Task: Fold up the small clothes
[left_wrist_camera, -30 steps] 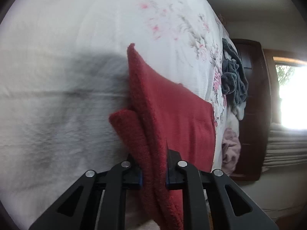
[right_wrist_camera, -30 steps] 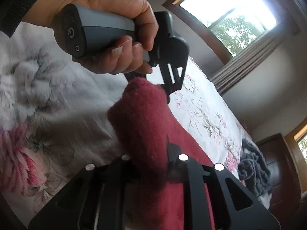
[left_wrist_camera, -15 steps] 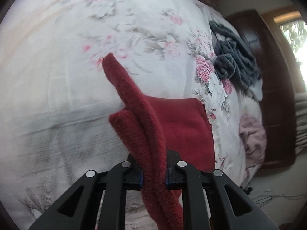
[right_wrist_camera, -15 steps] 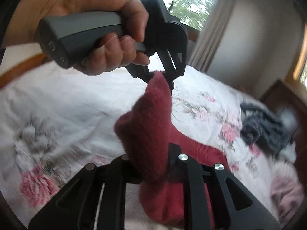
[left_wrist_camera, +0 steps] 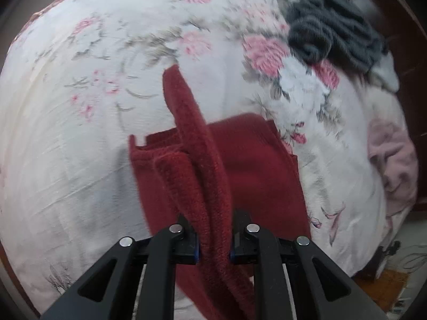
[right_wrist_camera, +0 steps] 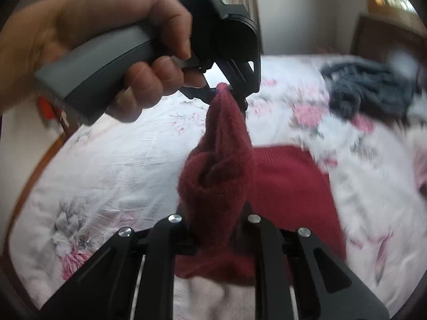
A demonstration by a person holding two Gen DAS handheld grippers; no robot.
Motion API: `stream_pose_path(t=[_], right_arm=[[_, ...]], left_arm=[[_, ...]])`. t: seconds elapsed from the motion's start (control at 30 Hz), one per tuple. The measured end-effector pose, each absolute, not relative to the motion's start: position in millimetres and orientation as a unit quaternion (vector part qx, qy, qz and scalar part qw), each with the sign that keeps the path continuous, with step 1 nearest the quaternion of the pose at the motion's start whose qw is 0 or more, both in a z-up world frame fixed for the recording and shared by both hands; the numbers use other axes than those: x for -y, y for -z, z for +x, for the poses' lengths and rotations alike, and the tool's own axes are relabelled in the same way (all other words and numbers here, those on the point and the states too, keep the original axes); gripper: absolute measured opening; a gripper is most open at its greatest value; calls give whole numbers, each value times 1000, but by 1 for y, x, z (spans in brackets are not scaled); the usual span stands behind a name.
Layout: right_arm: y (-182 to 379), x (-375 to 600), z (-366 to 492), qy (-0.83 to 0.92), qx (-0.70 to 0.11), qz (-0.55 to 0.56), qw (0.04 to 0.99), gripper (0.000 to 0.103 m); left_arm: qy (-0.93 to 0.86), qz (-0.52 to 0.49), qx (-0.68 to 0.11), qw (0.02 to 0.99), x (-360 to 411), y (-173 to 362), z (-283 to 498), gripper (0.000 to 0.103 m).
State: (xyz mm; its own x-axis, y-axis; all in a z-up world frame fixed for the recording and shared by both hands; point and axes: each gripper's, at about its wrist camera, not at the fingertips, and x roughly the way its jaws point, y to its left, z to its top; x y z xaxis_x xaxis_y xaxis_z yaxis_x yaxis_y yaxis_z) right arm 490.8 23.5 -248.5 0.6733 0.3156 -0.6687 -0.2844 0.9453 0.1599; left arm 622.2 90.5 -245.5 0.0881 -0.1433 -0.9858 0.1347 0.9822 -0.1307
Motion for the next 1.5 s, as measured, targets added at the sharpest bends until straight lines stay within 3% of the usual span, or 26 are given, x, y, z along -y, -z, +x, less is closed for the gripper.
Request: stream_pose_path(t=[0.47, 0.87, 0.9, 1.0, 1.23, 1.33, 1.47, 1.5], right_arm=[[337, 96, 489, -191, -397, 237, 866, 13], [380, 142, 485, -231, -385, 357, 819, 11], [383, 144, 484, -232, -385, 363, 816, 10], [389, 153, 484, -236, -386, 385, 804, 10], [408, 167, 485, -249, -398, 433, 769, 11], [407, 173, 484, -261, -397, 453, 755, 23], [402, 194, 489, -278, -392, 485, 731, 64], [402, 200, 492, -285, -391, 499, 719, 66]], left_arm=[[20, 111, -683, 722, 30, 332, 624, 14], [-75, 129, -627, 764, 69, 350, 608, 15], [-76, 118, -617, 774, 70, 349, 606, 18], [2, 28, -562, 826, 69, 336, 592, 40], [111, -76, -482, 866, 19, 288, 545, 57], [121, -99, -473, 867, -31, 273, 525, 65], [127, -103, -490, 856, -89, 271, 484, 67], [131, -103, -497, 852, -98, 273, 475, 67]])
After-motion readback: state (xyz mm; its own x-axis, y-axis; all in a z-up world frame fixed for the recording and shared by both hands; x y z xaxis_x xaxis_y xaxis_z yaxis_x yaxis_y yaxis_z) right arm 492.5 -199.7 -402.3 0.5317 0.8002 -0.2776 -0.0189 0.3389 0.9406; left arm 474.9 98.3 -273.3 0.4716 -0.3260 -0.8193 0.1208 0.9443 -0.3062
